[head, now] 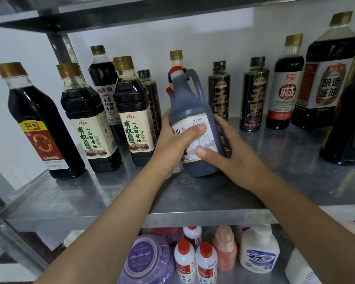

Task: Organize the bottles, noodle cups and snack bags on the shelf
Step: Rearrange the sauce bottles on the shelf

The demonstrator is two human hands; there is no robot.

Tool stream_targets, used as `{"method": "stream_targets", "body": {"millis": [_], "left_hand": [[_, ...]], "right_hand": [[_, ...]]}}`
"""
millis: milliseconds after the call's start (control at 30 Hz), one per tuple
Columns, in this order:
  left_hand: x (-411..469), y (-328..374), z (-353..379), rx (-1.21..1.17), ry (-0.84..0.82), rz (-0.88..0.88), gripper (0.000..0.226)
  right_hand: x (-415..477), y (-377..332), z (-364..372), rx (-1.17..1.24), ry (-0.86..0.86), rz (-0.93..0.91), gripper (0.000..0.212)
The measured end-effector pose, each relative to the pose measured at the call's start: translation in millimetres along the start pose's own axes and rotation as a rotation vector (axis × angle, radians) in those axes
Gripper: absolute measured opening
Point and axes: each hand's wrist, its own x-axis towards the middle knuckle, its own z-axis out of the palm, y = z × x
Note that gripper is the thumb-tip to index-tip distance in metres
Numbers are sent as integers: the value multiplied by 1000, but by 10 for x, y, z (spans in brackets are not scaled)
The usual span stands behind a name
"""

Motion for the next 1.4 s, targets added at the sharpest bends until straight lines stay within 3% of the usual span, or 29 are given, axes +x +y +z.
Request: {"method": "stream_targets", "body": {"millis": [133, 233, 367, 500, 600, 800, 967, 1067, 1167, 1400], "left_hand": [[-2, -16, -11, 68, -28, 38, 91], [-1, -22, -17, 189, -142, 43, 81], [52, -65, -20, 154, -130, -7, 58], [72, -124, -19, 132, -119, -25, 42], [63, -138, -16, 94, -153, -22, 46], [40, -77, -8, -77, -165, -32, 62], [60, -70, -45, -71, -94, 48, 62], [23, -38, -12, -121, -91, -83, 69], [-25, -29, 23, -161, -149, -197, 66], [-23, -6, 23, -137, -145, -127, 46]], "right_hand": [[-8, -38, 27, -191, 97, -35, 84], [28, 22, 17, -223, 204, -46, 72], [76, 88, -41, -67, 323, -28, 40], [87, 126, -62, 61, 344, 29, 29], [79, 102, -67, 48, 299, 52, 22], [60, 107, -49, 87, 183, 108, 30], [35, 59, -29, 50, 40, 95, 55], [28, 51, -42, 52, 31, 79, 64], [20, 50, -48, 52, 31, 67, 70], [9, 63, -73, 40, 17, 69, 89]]}}
